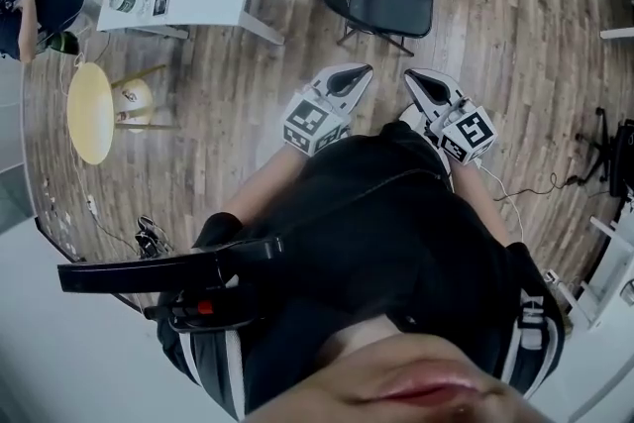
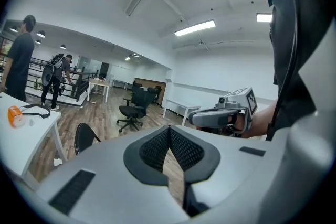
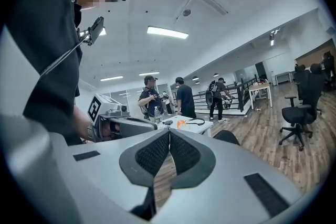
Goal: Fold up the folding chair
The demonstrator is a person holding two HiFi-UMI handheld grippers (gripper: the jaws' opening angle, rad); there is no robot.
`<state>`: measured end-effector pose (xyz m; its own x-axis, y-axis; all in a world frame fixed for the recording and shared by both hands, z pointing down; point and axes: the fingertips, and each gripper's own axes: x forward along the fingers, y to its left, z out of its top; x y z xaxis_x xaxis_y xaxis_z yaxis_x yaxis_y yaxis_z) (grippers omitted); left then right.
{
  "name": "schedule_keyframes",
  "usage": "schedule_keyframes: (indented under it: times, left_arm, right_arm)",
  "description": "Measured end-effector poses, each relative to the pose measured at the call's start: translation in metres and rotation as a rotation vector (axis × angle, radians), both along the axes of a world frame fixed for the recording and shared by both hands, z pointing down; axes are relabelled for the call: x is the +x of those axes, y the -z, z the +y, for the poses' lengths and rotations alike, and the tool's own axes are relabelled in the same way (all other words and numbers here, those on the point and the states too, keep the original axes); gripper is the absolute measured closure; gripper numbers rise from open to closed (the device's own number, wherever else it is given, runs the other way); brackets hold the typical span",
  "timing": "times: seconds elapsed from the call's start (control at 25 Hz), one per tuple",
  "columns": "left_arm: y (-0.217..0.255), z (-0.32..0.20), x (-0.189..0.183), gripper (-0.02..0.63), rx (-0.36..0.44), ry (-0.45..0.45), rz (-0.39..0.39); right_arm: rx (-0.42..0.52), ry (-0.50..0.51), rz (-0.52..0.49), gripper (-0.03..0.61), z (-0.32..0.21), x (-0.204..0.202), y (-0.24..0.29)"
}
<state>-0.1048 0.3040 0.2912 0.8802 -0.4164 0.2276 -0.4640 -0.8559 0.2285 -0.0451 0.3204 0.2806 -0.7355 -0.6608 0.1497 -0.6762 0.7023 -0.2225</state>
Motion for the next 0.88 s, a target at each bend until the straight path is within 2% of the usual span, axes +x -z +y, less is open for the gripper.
schedule_keyframes:
  times: [0.24,0.48,0.68,0.88]
  left_arm:
    - [0.013,-0.027,0.073,0.609,0.009,0.031,-0.022]
    - [0.022,-0.038,0.136,0.609,0.027,0.047,-0.055]
    - [0.022,-0.041,0.159,0.608,0.021,0.057,-0.088]
    - [0.019,-0.049,0.167,0.608,0.017,0.060,-0.118]
  right_arm:
    - [0.003,0.002,-0.060,0.566,-0.034,0.072,0.012]
    - [0.046,0.016,-0.038,0.566,-0.048,0.138,0.014]
    - [0.055,0.013,-0.065,0.566,-0.056,0.167,0.013]
    - [0.055,-0.010,-0.093,0.566,-0.064,0.178,0.010]
